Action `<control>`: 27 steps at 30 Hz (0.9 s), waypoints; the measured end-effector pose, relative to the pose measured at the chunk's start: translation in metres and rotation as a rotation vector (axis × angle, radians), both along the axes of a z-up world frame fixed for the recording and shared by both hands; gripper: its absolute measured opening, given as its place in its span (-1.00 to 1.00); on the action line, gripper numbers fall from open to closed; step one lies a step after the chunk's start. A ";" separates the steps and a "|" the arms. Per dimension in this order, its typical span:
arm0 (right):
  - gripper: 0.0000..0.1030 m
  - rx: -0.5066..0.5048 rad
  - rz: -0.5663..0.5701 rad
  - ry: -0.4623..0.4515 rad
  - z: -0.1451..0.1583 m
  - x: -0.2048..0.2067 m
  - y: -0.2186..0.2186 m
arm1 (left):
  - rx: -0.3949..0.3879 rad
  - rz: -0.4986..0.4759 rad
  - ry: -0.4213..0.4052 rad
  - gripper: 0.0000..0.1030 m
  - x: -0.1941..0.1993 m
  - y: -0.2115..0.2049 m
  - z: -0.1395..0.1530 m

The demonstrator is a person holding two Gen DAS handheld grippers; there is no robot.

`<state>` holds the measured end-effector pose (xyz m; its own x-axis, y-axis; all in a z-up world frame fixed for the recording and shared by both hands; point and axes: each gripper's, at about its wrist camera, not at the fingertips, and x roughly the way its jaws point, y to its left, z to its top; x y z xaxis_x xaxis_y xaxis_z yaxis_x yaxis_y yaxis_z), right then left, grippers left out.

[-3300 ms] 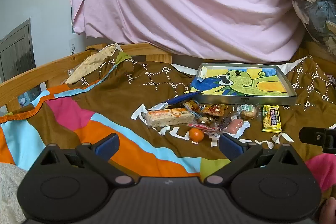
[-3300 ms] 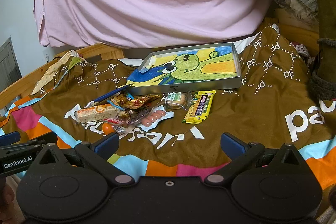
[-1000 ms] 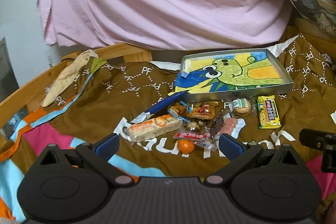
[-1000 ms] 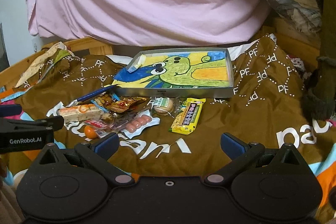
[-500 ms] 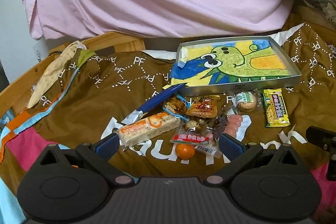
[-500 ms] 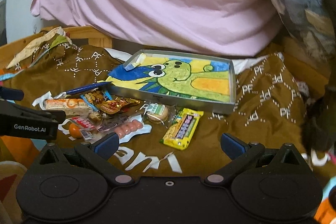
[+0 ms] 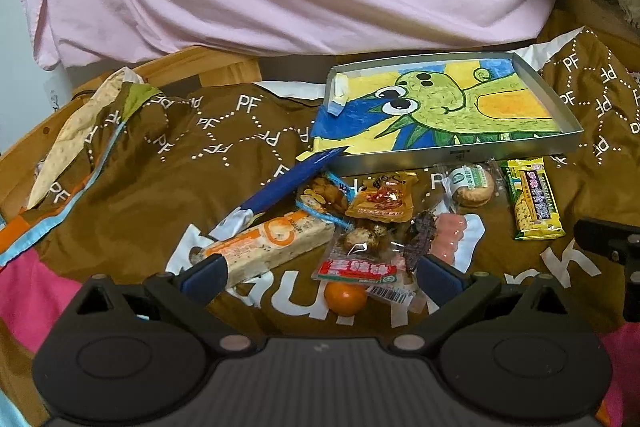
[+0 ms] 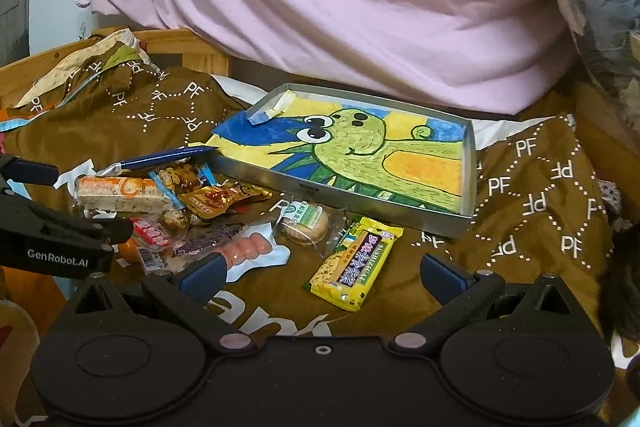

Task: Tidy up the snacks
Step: 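Move left tool toward the jerky packet while right tool approaches the yellow wafer bar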

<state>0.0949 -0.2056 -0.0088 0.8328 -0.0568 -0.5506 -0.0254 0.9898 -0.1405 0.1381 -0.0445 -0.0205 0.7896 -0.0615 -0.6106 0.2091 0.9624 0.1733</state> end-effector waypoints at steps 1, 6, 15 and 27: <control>0.99 0.002 0.004 0.002 -0.001 0.003 -0.001 | 0.001 -0.005 0.002 0.99 0.001 -0.001 -0.001; 0.99 -0.007 0.011 0.015 -0.008 0.016 -0.007 | -0.007 -0.032 0.026 0.99 0.011 -0.003 -0.008; 0.99 -0.035 0.010 0.043 -0.024 0.042 -0.017 | -0.026 -0.063 0.065 0.99 0.028 -0.005 -0.021; 0.99 0.083 0.055 0.125 -0.036 0.062 -0.041 | -0.049 -0.088 0.098 0.99 0.037 0.001 -0.032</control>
<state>0.1564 -0.2462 -0.0452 0.7580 0.0372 -0.6512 -0.0919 0.9945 -0.0502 0.1754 -0.0438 -0.0525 0.7168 -0.1595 -0.6788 0.3062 0.9466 0.1009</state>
